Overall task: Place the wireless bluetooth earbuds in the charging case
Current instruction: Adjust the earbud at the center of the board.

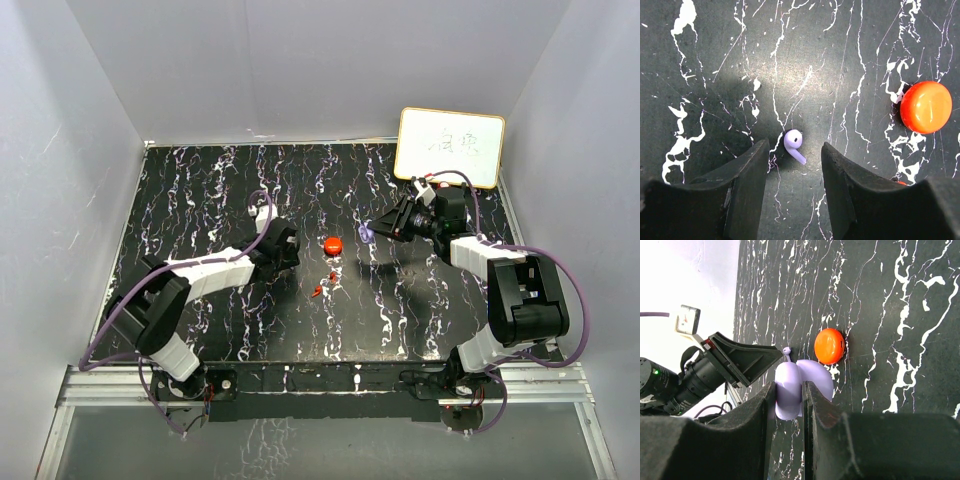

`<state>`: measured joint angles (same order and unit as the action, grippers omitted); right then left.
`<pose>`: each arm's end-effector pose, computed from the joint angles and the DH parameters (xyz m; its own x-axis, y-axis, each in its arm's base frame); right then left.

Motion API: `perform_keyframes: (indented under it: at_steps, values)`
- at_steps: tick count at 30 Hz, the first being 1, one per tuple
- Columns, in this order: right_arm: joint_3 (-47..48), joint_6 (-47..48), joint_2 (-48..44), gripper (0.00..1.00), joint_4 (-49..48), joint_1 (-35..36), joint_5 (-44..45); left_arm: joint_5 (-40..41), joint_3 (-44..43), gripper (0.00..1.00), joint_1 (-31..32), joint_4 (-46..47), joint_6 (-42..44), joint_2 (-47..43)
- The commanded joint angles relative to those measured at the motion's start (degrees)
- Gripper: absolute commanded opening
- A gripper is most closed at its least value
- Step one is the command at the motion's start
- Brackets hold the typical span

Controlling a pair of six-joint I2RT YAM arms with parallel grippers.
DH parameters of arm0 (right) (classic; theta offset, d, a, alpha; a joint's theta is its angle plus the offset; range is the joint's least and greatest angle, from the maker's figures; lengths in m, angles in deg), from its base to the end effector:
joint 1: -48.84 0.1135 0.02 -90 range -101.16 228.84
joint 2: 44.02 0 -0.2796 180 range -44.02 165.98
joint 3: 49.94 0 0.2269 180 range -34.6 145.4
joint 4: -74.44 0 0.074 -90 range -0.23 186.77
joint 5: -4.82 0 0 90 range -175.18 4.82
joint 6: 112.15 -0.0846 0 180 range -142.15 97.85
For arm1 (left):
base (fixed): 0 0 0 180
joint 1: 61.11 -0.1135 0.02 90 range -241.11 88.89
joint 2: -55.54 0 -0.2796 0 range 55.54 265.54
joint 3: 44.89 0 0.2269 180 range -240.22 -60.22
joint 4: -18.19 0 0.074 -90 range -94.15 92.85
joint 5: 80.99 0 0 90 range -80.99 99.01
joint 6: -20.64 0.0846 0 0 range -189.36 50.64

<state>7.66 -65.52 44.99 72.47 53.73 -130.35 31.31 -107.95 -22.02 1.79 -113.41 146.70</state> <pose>0.3189 0.0875 0.2091 -0.8198 0.4158 -0.3937 -0.1547 0.5011 0.8514 0.2798 -0.1860 0.1794 -0.6506 -0.3003 -0.6976 -0.1099 0.9461 -0.3048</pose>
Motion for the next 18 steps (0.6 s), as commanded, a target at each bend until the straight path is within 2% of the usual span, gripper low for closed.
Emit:
perform_keyframes:
  at_steps: [1, 18]
  values:
    - [0.10, 0.98, -0.62, 0.00, -2.32, 0.18, -0.27, 1.65, 0.79, 0.44, -0.24, 1.31, -1.21, 0.78]
    - [0.01, 1.06, -0.64, 0.00, -2.46, 0.21, -0.18, 0.17, 0.60, 0.45, 0.15, 2.97, -1.57, 4.14]
